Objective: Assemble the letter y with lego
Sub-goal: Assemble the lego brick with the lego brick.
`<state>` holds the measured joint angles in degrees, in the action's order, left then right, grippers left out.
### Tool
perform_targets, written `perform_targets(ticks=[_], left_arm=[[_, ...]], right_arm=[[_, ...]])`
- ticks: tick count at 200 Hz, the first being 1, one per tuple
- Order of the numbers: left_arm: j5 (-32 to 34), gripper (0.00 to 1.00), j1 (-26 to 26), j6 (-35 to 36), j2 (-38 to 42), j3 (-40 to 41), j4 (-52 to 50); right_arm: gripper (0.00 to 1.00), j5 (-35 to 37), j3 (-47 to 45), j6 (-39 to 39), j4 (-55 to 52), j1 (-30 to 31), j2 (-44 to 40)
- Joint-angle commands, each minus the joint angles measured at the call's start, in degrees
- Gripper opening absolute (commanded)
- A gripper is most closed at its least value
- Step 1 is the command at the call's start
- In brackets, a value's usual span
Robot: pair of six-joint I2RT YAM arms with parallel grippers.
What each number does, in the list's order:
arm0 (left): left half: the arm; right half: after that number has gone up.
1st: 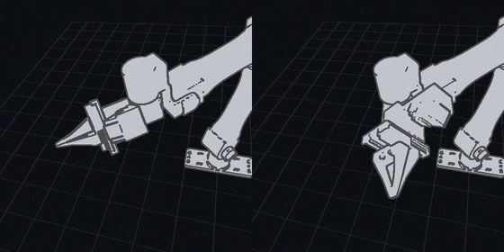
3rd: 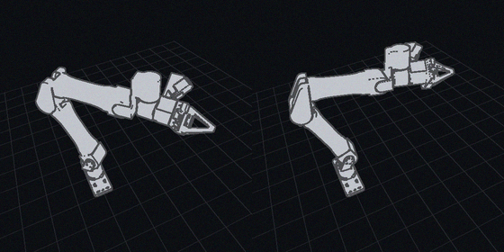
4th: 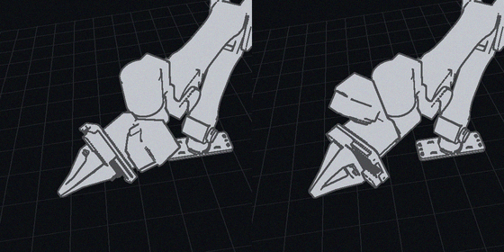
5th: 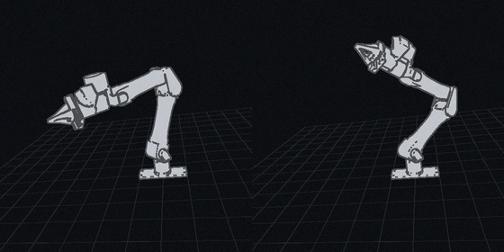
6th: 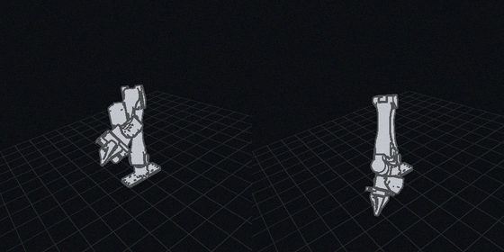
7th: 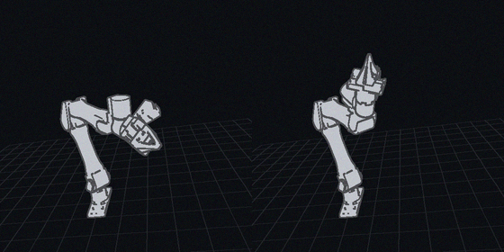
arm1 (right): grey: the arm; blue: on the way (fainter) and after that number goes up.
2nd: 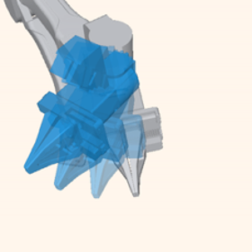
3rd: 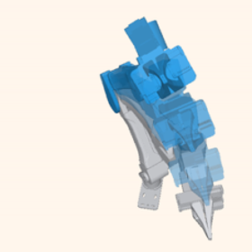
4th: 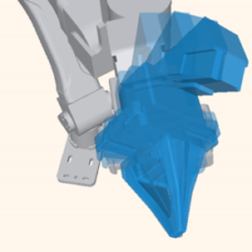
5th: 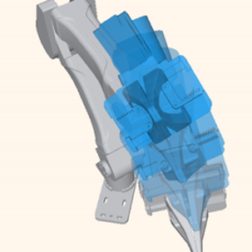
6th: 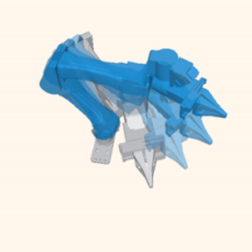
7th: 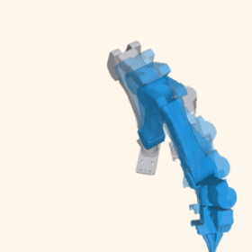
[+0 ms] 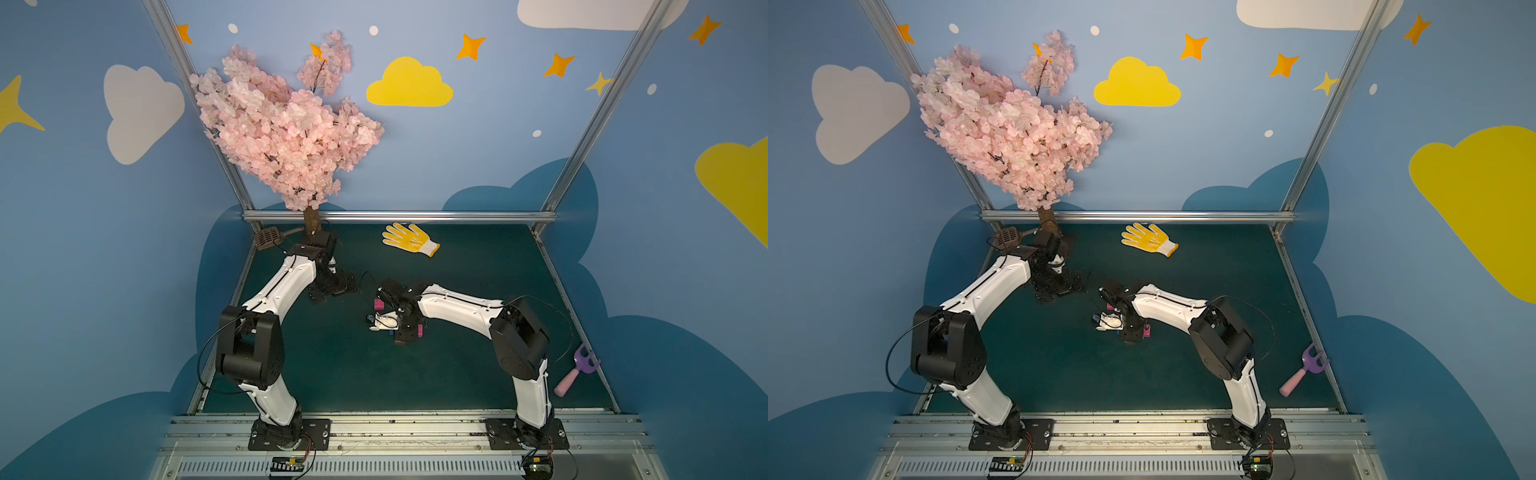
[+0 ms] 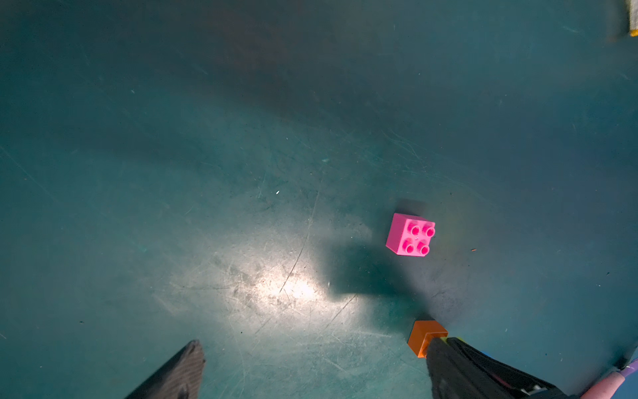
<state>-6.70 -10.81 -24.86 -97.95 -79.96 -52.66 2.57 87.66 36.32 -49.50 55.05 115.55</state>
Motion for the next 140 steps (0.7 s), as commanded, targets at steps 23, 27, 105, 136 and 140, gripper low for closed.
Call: perform_targets(ticks=[23,27,105,136,140], left_arm=[[-0.95,1.0,0.4,-0.12,0.82,0.76,-0.67],[-0.95,1.0,0.39,-0.17,0.8,0.77,-0.6],[-1.68,1.0,0.44,-0.5,0.83,1.12,-0.14],[-1.78,1.0,0.44,-0.63,1.1,1.3,0.02],[-1.75,1.0,0.44,-0.63,1.1,1.31,0.02]], right_arm=[[0.0,0.07,0.67,0.66,-2.53,0.41,2.89],[0.0,0.22,0.77,0.75,-2.6,0.47,3.07],[0.0,2.27,0.97,2.22,-4.08,-0.72,4.15],[0.0,1.76,1.46,2.94,-4.77,-1.03,4.61],[0.0,1.62,1.55,3.04,-4.93,-1.14,4.61]])
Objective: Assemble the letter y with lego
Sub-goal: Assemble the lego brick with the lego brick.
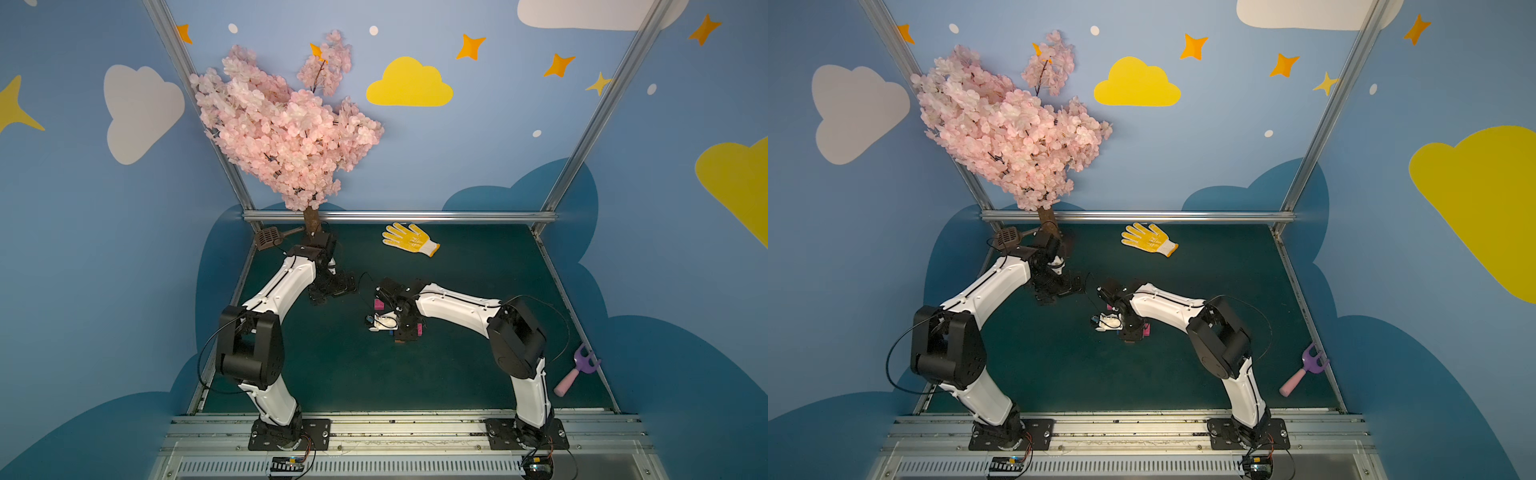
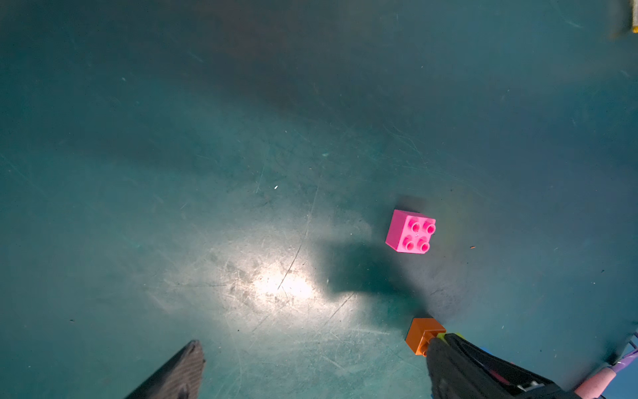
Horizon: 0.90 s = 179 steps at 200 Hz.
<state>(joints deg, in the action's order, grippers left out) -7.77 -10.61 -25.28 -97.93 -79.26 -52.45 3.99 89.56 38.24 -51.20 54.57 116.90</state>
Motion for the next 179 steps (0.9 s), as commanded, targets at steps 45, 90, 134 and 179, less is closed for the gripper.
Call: perform_targets(ticks=[45,90,134,179], left_arm=[[-1.04,1.0,0.26,-0.3,0.82,0.69,-0.11],[-1.11,1.0,0.29,-0.39,0.74,0.78,-0.02],[-1.19,1.0,0.28,-0.38,0.79,0.77,0.06],[-1.19,1.0,0.25,-0.36,0.72,0.88,0.15]], right_arm=[[0.0,0.22,-0.44,1.31,-3.47,-1.22,3.6],[0.0,1.18,0.24,1.08,-3.68,-1.83,4.71],[0.0,0.52,1.22,0.38,-4.01,-1.57,5.97],[0.0,-2.22,1.32,-2.99,-2.36,-1.21,6.11]])
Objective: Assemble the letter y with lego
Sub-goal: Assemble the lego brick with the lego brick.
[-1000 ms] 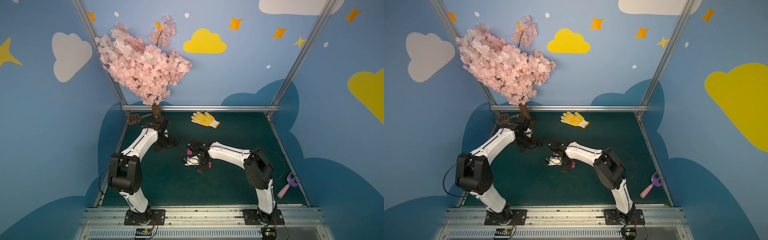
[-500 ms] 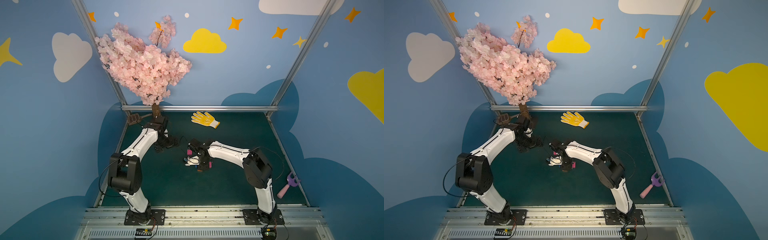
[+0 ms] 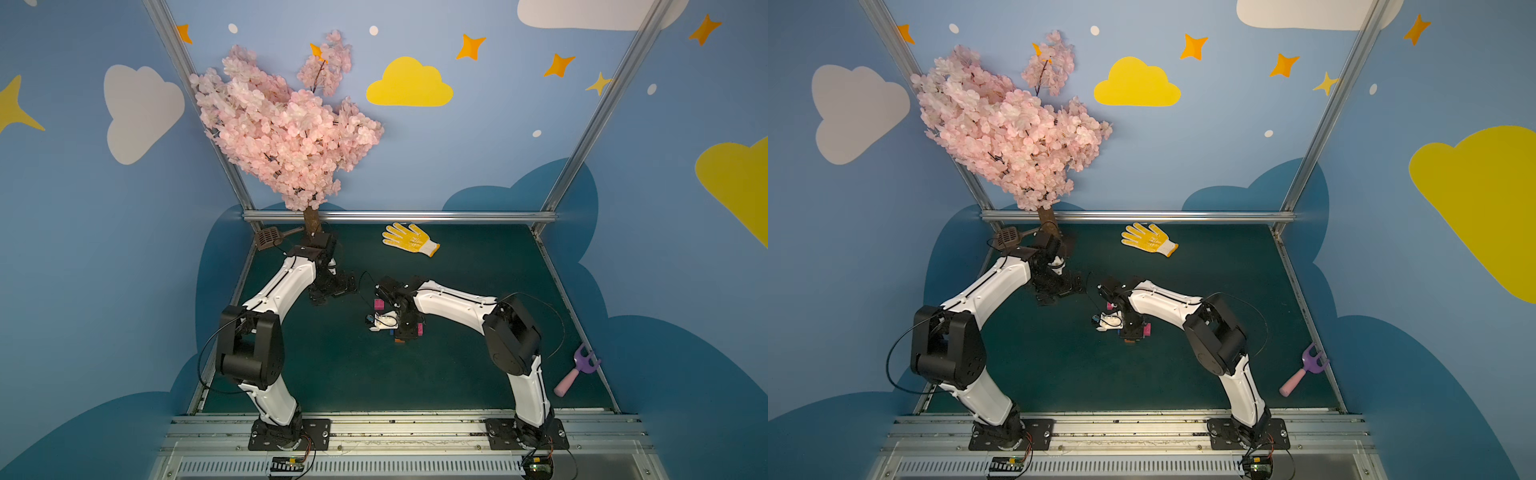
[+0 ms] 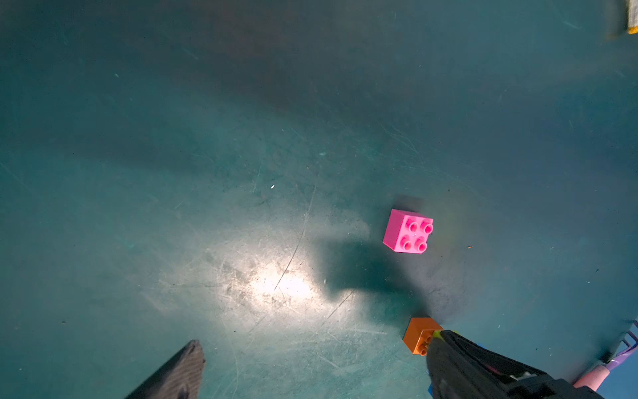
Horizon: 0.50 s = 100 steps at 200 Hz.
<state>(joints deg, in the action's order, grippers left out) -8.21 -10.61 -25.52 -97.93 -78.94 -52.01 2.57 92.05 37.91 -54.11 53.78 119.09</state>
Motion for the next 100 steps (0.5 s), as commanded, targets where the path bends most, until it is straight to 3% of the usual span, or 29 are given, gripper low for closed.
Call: perform_targets(ticks=[1,76,100], left_arm=[[-0.76,1.0,0.24,-0.13,0.72,0.54,-0.29],[-1.02,1.0,0.24,-0.38,0.59,0.71,-0.03],[-1.11,1.0,0.24,-0.4,0.67,0.8,-0.02]], right_arm=[[0.0,-0.8,-1.17,-2.84,0.61,-0.43,3.94],[0.0,-0.07,3.62,-10.07,-3.32,-0.12,4.69],[0.0,2.05,3.11,-8.14,-3.54,0.67,4.44]])
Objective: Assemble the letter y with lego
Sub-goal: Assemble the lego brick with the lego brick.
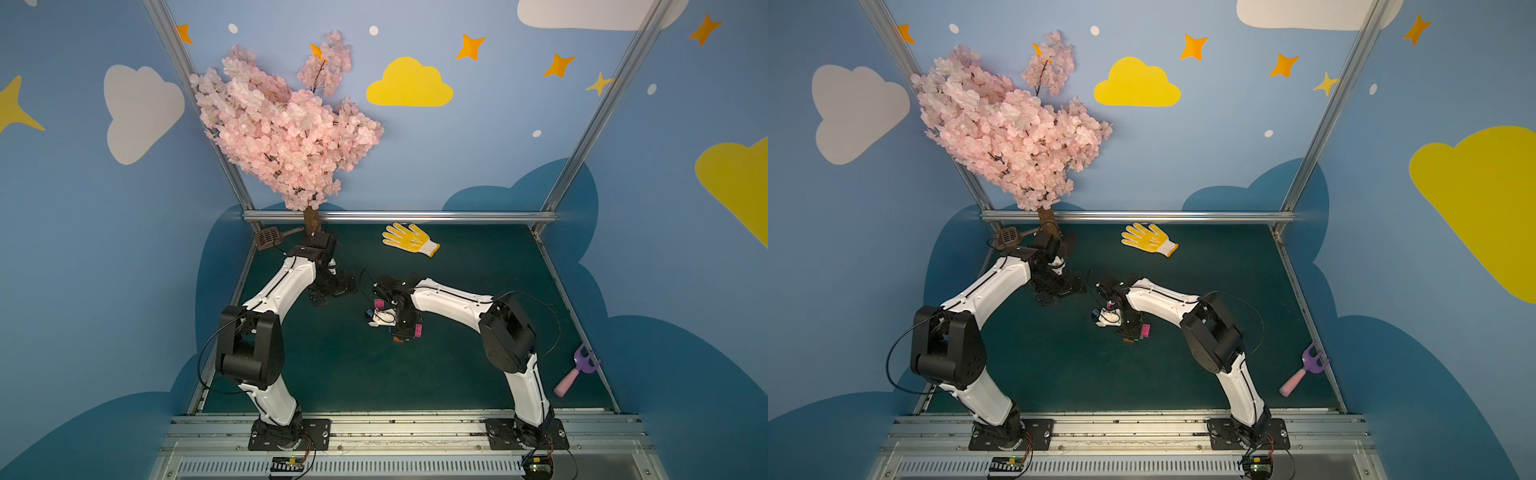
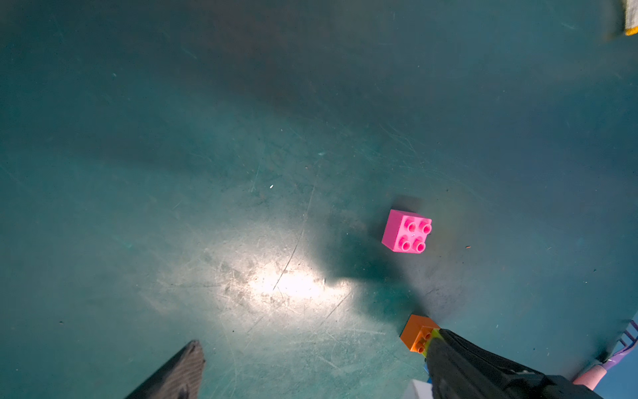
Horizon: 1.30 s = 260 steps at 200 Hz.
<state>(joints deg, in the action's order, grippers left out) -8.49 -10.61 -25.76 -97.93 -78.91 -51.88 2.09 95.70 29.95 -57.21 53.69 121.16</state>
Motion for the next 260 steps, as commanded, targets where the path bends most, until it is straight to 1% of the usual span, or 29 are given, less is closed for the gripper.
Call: perform_targets(ticks=[1,22,55,113,178,215,260], left_arm=[[-0.82,1.0,0.24,-0.12,0.65,0.78,-0.15],[-0.82,1.0,0.3,-0.09,0.78,0.77,-0.15],[-0.74,1.0,0.24,-0.12,0.82,0.77,-0.07],[-0.83,1.0,0.29,-0.14,0.77,0.78,-0.07],[-1.09,1.0,0.25,-0.17,0.72,0.9,0.02],[-1.27,1.0,0.24,-0.16,0.67,0.87,0.07],[-1.31,1.0,0.24,-0.25,0.68,0.91,0.2]], right_arm=[[0.0,2.73,-0.66,0.05,-0.4,0.82,2.34],[0.0,7.57,-2.86,2.15,1.05,2.12,3.13],[0.0,7.76,-5.17,1.78,2.67,2.77,4.36],[0.0,4.63,-7.72,0.48,4.92,2.59,4.54],[0.0,-0.18,-3.98,-0.32,2.13,0.33,7.11],[0.0,0.15,-2.27,-0.07,1.05,-0.03,8.38],[0.0,-0.13,-4.46,-0.49,2.46,0.9,7.89]])
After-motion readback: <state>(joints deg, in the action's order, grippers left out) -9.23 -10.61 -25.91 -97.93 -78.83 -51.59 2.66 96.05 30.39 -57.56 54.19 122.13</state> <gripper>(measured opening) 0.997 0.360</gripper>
